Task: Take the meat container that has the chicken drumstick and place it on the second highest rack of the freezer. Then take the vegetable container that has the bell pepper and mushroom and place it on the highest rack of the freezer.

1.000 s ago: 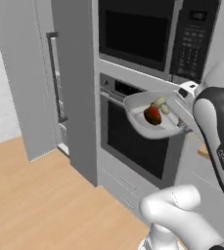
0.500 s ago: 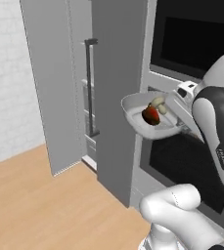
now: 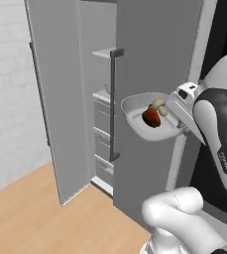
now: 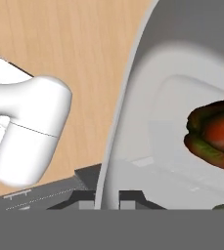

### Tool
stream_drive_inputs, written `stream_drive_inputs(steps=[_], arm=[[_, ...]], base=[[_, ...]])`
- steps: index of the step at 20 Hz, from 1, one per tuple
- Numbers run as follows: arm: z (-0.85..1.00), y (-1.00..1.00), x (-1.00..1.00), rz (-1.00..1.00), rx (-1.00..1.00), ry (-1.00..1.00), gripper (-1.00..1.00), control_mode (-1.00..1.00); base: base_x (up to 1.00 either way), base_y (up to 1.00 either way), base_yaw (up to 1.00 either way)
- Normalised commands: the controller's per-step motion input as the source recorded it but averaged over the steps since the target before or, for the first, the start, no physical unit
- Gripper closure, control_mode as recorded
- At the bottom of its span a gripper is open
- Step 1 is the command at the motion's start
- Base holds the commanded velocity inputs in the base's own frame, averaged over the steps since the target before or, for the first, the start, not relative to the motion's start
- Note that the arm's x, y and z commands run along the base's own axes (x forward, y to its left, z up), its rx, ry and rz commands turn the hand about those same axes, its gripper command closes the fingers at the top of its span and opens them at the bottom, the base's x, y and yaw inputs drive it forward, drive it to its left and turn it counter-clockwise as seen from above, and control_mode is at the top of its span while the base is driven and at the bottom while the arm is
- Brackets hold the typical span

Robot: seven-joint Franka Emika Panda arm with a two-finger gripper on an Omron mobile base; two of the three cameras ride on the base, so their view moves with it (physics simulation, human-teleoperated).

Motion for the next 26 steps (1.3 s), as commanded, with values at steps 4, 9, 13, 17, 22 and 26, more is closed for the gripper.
stream_drive_inputs(steps=[4, 9, 13, 17, 22, 26], arm=[[0.0, 0.0, 0.0, 0.0, 0.0, 0.0, 1.0, 1.0], [0.0, 0.0, 0.0, 0.0, 0.0, 0.0, 1.0, 1.0], [0.0, 0.0, 0.0, 0.0, 0.0, 0.0, 1.0, 1.0], [0.0, 0.0, 0.0, 0.0, 0.0, 0.0, 1.0, 1.0], [0.0, 0.0, 0.0, 0.0, 0.0, 0.0, 1.0, 1.0], [0.0, 0.0, 0.0, 0.0, 0.0, 0.0, 1.0, 1.0]], base=[[0.91, 1.0, -0.45], [0.46, 1.0, -0.45], [0.17, 1.0, -0.41], [0.04, 0.86, -0.38], [0.32, 0.72, -0.39], [0.17, 0.43, -0.31]])
